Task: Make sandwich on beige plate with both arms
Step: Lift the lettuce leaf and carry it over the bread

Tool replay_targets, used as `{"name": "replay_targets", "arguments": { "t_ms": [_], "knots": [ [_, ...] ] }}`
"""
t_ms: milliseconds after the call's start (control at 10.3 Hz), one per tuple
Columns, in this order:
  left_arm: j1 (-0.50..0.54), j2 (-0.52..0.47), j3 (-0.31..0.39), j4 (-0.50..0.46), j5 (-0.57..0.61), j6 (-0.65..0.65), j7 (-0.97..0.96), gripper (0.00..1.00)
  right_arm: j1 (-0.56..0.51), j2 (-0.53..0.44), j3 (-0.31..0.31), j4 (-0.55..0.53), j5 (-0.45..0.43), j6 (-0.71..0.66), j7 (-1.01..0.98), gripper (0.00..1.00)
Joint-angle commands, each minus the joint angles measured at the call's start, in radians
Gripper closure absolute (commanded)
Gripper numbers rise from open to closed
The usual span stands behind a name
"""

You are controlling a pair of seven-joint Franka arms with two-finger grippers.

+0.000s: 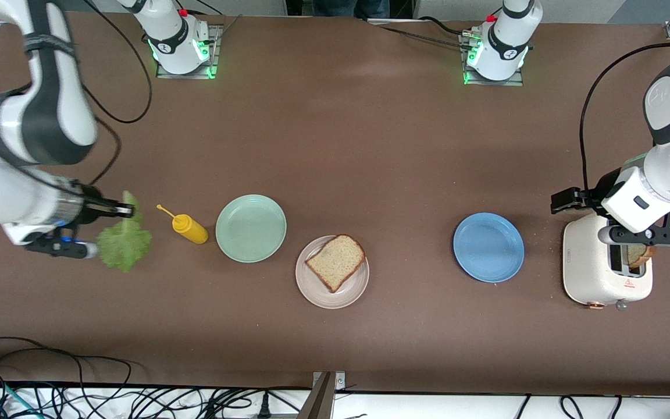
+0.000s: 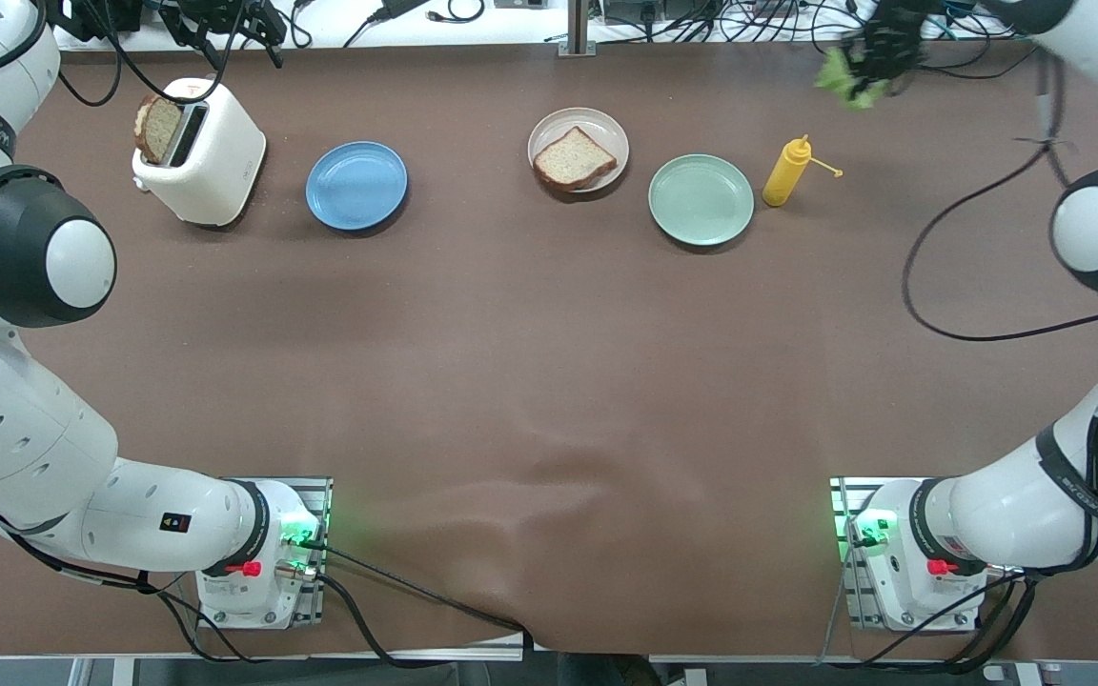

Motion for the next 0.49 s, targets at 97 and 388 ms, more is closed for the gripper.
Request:
{"name": "replay_targets", "arguments": {
  "t_ms": [97,388],
  "knots": [
    [-0.003,-0.006,0.004,-0.001,-0.002,0.005,0.017,0.0,0.169,0.062,-0.007,0.03,0.0,0.121,0.326,1.0],
    [-0.003,-0.001,0.004,-0.001,-0.004,0.005,0.017,0.0,0.276,0.118,-0.007,0.03,0.016,0.25,0.512,1.0]
  ]
}}
